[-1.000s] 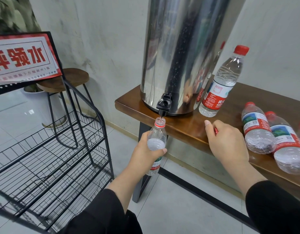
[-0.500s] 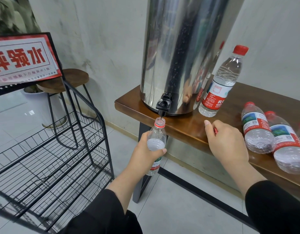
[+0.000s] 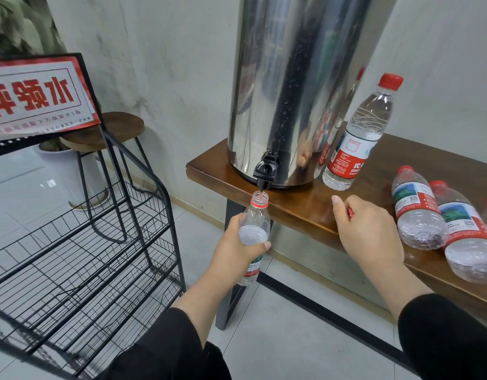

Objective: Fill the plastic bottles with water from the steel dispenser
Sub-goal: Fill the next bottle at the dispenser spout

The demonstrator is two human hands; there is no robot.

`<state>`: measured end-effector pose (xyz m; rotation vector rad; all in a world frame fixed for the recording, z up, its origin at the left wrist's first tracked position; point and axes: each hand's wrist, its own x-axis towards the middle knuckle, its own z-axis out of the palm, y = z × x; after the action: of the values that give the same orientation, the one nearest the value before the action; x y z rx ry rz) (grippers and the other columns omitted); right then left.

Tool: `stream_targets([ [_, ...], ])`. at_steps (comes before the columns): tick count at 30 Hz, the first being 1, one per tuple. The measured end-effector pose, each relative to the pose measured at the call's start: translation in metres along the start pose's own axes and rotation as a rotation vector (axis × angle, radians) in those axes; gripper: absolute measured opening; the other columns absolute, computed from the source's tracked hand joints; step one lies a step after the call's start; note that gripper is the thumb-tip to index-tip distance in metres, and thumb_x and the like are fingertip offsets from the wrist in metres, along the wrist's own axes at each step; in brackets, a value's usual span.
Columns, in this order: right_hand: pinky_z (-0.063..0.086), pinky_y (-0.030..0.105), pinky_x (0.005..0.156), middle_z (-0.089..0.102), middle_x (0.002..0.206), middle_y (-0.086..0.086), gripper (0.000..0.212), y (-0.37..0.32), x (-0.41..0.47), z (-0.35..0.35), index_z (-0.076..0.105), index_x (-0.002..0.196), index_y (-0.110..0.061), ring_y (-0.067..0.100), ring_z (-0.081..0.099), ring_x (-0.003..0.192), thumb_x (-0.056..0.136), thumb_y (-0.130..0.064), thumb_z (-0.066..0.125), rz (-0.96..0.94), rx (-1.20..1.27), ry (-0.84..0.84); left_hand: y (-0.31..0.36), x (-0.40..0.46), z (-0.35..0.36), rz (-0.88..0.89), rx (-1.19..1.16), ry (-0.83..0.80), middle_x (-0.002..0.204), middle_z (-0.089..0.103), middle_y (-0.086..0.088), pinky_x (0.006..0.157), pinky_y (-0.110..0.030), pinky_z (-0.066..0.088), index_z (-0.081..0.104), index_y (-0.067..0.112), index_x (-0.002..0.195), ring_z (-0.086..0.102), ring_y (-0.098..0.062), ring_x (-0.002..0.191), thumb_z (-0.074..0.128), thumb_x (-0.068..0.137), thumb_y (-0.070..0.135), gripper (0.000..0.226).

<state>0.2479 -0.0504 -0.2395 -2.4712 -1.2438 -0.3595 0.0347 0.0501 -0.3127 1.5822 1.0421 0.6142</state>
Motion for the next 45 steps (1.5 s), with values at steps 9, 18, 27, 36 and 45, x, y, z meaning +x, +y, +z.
stream_targets([
  [9, 0.045, 0.022, 0.063, 0.055, 0.069, -0.010, 0.038, 0.0002, -0.0003, 0.0003, 0.054, 0.083, -0.027, 0.009, 0.055, 0.061, 0.102, -0.055, 0.037, 0.002, 0.001, 0.003, -0.0008, -0.0006, 0.0000, 0.011, -0.020, -0.001, 0.135, 0.053, 0.008, 0.095, -0.035, 0.048, 0.036, 0.037, 0.146, 0.054, -0.018, 0.120, 0.080, 0.088, 0.029, 0.074],
  [18, 0.047, 0.022, 0.064, 0.055, 0.070, -0.010, 0.038, -0.0001, 0.0003, 0.0005, 0.055, 0.085, -0.027, 0.009, 0.056, 0.061, 0.101, -0.056, 0.036, 0.009, -0.005, -0.004, -0.0010, -0.0005, -0.0001, 0.010, -0.034, -0.007, 0.135, 0.053, 0.007, 0.094, -0.034, 0.047, 0.035, 0.037, 0.147, 0.054, -0.018, 0.120, 0.080, 0.088, 0.031, 0.074],
  [27, 0.043, 0.021, 0.061, 0.055, 0.069, -0.010, 0.038, -0.0010, -0.0002, -0.0005, 0.052, 0.081, -0.028, 0.009, 0.055, 0.061, 0.102, -0.055, 0.037, 0.008, -0.007, -0.007, -0.0004, -0.0023, 0.0008, 0.005, -0.045, -0.002, 0.134, 0.055, 0.007, 0.093, -0.035, 0.049, 0.037, 0.036, 0.146, 0.056, -0.019, 0.119, 0.080, 0.088, 0.029, 0.072],
  [36, 0.042, 0.021, 0.058, 0.055, 0.068, -0.009, 0.038, -0.0012, -0.0007, -0.0014, 0.051, 0.078, -0.029, 0.009, 0.055, 0.060, 0.102, -0.055, 0.037, 0.005, -0.007, -0.007, 0.0014, -0.0035, 0.0008, 0.008, -0.048, 0.003, 0.132, 0.054, 0.009, 0.090, -0.030, 0.044, 0.037, 0.037, 0.146, 0.054, -0.015, 0.115, 0.080, 0.088, 0.029, 0.072],
  [45, 0.044, 0.021, 0.059, 0.056, 0.069, -0.010, 0.038, -0.0005, -0.0004, -0.0005, 0.054, 0.081, -0.028, 0.009, 0.056, 0.061, 0.102, -0.055, 0.038, -0.001, 0.005, -0.007, 0.0026, -0.0034, 0.0019, 0.003, -0.039, 0.013, 0.133, 0.057, 0.005, 0.105, -0.045, 0.052, 0.038, 0.036, 0.145, 0.058, -0.022, 0.122, 0.081, 0.086, 0.029, 0.073],
])
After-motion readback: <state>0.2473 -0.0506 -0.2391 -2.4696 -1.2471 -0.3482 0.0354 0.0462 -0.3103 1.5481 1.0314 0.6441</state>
